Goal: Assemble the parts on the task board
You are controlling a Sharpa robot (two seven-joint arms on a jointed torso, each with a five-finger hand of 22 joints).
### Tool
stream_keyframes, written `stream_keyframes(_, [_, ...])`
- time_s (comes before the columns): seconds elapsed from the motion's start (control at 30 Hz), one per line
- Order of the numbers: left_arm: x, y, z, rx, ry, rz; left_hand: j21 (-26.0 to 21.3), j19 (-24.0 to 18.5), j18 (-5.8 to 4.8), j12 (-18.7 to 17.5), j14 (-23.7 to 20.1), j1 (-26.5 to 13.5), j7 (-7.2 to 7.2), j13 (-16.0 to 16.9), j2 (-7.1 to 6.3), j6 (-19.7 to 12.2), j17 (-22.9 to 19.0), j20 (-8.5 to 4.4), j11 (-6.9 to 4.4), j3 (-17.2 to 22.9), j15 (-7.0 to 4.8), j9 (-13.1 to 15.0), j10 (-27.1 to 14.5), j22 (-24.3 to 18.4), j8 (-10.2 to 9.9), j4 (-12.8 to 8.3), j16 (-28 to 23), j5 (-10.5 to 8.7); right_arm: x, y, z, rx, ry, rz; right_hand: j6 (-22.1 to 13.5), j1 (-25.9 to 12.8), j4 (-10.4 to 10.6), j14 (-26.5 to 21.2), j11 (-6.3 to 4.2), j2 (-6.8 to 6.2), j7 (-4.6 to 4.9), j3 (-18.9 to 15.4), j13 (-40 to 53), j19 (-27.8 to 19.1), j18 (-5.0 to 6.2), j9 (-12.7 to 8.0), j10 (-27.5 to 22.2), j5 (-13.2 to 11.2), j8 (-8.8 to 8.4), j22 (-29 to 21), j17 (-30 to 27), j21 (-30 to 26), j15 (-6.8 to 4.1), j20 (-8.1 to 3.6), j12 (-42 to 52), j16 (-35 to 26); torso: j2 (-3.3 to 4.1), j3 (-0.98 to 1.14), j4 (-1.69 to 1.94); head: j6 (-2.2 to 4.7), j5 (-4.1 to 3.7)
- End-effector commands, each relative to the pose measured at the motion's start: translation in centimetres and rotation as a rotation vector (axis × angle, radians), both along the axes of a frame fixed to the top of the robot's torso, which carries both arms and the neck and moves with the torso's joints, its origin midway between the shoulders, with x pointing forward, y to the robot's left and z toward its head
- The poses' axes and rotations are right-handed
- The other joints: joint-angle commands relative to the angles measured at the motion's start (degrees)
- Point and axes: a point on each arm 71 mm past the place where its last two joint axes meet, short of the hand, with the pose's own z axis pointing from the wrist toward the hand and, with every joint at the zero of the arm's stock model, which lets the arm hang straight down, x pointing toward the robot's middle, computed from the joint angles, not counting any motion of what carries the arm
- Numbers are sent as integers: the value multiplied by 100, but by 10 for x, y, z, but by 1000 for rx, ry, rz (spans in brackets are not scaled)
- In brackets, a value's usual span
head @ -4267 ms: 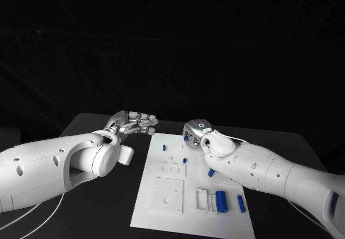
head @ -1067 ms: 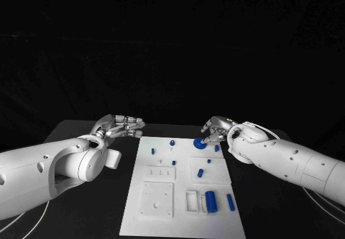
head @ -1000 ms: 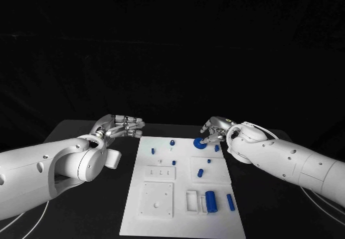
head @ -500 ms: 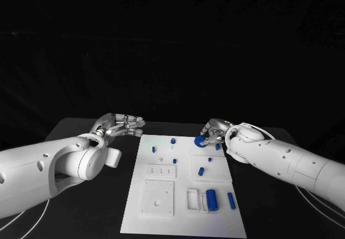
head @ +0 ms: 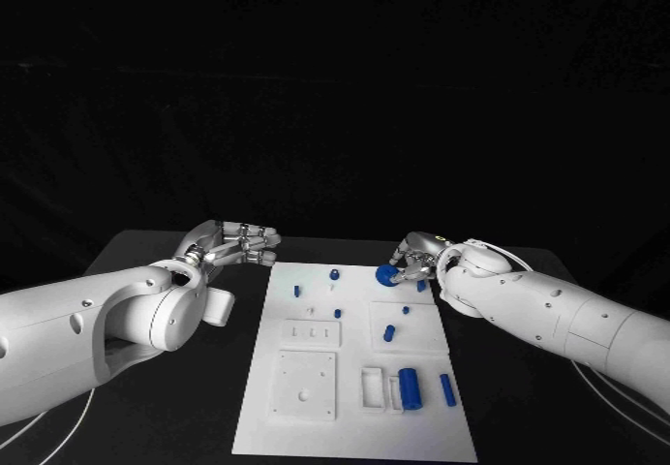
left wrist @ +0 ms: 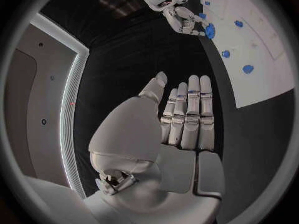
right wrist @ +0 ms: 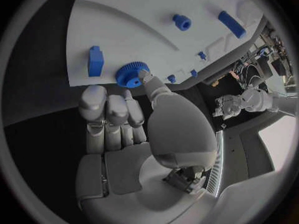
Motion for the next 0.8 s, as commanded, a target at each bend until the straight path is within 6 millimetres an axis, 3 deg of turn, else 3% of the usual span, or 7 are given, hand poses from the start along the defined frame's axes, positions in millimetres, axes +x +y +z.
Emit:
stream_keyframes(0.03, [-1,-3,1,-2,-3,-21,-8,18,-35,-20,-38,-16,5,6,22,-51,-5,24,6,-33,-11,7,-21,-5,-31,-6,-25,-16,0,4,-4,-12,22,23,42,-59,-8,54,8,26,-3,43,19,308,49,-8,42,38,-9,604,10,34,-5,29,38,23,1,1,10,-9,5])
stream_keyframes(0.8, [-1,-3,1,-1,-1,-22,-20,22,-35,-19,-43,-22,6,7,22,-63,-5,30,8,-52,-8,7,-30,-23,-32,11,-26,-71,0,8,-10,-24,66,31,3,-113,14,56,15,44,4,-50,48,304,35,-8,51,101,-7,617,50,112,2,33,61,54,2,-3,0,-61,44])
